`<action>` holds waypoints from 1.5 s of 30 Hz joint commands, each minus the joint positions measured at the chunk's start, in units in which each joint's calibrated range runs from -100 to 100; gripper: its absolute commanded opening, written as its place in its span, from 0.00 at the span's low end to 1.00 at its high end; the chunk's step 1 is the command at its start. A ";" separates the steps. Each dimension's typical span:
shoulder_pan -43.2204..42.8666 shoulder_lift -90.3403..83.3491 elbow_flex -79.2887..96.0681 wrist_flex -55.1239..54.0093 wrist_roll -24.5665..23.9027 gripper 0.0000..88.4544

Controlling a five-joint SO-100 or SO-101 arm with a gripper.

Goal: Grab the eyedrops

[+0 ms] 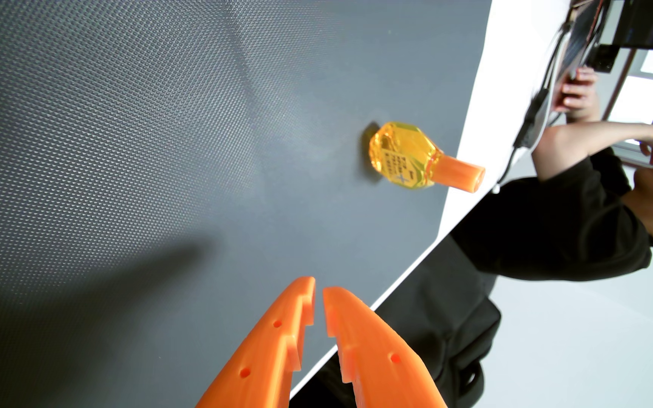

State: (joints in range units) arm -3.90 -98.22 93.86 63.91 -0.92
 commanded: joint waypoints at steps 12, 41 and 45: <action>-0.18 -0.42 -0.25 -0.25 0.00 0.01; 0.40 -0.42 -0.25 -0.25 -0.11 0.01; 0.40 -0.42 -1.06 -0.25 -0.16 0.01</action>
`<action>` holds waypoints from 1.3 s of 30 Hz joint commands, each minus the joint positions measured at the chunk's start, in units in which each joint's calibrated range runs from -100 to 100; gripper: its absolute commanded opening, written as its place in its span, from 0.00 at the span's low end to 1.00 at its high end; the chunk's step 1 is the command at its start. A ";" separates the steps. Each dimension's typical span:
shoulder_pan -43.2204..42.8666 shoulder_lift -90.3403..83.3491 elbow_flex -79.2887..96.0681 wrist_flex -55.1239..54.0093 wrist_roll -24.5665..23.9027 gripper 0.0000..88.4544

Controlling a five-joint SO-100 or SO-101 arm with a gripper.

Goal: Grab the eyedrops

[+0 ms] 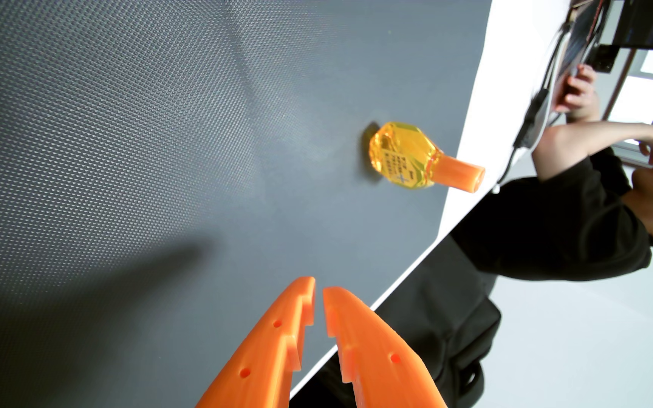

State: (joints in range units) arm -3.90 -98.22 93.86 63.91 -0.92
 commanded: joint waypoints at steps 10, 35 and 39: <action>0.24 -0.25 -8.09 1.91 2.35 0.01; 1.40 54.61 -51.04 1.65 14.34 0.02; 1.40 65.31 -59.24 1.65 15.60 0.02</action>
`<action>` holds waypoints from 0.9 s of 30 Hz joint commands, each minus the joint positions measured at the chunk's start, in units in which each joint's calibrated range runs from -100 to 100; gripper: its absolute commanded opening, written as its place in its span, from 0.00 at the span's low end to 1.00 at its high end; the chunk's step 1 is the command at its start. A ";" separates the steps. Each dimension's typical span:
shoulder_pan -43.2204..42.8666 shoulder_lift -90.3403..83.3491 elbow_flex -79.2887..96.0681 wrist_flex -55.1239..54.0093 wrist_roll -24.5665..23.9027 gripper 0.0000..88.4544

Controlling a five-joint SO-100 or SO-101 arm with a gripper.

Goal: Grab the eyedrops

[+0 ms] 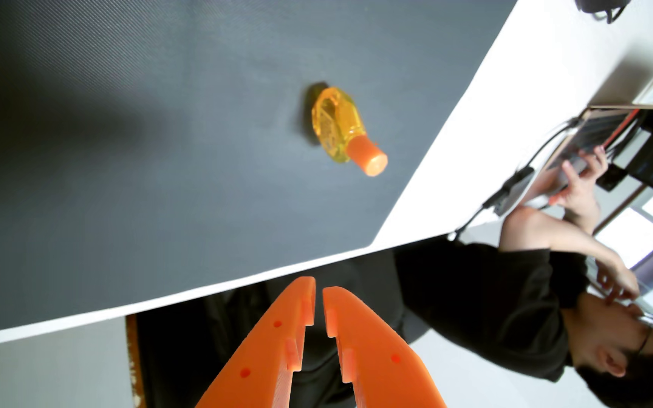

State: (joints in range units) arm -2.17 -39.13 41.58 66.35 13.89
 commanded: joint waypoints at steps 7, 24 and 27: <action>-0.90 23.20 -21.09 0.59 3.88 0.02; -3.31 40.78 -34.24 7.17 5.24 0.22; -3.31 42.82 -34.96 7.17 5.24 0.25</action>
State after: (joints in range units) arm -5.17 3.01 9.62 73.84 18.91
